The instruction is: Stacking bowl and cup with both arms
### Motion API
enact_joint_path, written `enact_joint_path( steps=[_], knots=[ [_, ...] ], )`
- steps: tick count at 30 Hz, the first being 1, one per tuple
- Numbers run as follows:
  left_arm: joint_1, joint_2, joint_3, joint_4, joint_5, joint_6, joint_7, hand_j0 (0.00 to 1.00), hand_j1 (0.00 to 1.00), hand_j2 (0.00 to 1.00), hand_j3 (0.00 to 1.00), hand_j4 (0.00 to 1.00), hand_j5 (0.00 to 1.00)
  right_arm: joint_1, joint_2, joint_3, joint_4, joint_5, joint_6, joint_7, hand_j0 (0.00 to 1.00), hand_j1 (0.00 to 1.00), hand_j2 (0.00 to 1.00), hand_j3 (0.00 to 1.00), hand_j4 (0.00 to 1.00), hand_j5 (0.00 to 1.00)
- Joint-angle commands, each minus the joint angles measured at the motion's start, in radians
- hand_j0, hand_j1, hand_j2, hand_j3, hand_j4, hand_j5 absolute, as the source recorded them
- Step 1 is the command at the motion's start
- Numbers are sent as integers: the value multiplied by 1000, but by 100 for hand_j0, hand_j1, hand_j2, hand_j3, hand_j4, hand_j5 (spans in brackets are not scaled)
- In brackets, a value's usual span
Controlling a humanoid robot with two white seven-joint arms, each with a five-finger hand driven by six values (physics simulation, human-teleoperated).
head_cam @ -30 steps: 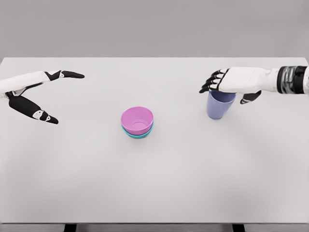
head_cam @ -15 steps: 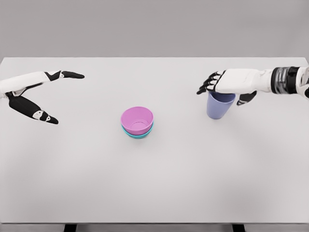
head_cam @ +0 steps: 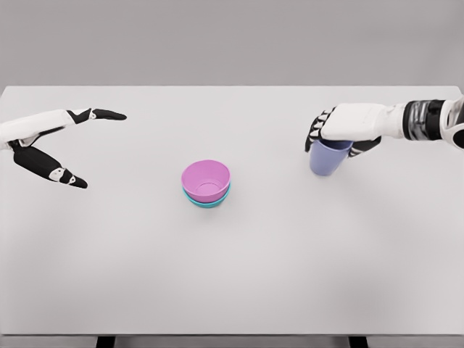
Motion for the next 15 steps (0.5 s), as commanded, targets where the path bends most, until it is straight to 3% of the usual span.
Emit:
enact_joint_path(
  steps=[1,12,15],
  knots=[
    [0,1,1,0,9,2,0,100,100,100,100,100,100,-2,1,-7,0,-7,3,-1,63,63,63,63,63,63],
    [0,1,1,0,9,2,0,100,100,100,100,100,100,-17,71,-120,-51,-12,3,-1,65,65,65,65,65,65],
    [0,1,1,0,9,2,0,100,100,100,100,100,100,-23,117,-139,-69,-12,3,-1,66,66,66,66,66,66]
  ],
)
